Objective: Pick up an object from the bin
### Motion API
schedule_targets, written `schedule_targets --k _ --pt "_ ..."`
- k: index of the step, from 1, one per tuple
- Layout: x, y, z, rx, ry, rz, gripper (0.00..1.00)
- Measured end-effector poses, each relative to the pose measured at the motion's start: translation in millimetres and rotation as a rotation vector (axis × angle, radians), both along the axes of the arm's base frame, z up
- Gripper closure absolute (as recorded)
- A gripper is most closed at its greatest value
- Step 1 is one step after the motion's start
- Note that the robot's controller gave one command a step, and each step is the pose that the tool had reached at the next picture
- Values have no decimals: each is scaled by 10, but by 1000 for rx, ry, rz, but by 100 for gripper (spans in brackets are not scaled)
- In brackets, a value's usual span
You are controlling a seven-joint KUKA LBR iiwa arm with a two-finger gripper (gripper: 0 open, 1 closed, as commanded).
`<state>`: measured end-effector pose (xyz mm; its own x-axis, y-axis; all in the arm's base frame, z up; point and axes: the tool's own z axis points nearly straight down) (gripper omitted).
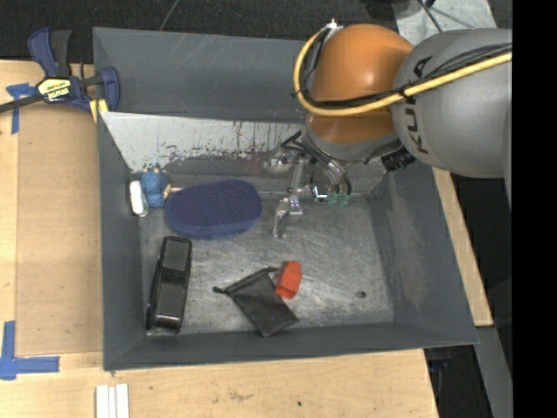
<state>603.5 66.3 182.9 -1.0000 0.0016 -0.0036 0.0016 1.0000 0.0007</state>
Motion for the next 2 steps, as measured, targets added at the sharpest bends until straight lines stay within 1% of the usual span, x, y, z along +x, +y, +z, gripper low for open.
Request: schedule_targets --k 1,2 --pt "230 718 -980 0 -3 -160 0" --pt "135 828 -811 0 -1 -129 0"
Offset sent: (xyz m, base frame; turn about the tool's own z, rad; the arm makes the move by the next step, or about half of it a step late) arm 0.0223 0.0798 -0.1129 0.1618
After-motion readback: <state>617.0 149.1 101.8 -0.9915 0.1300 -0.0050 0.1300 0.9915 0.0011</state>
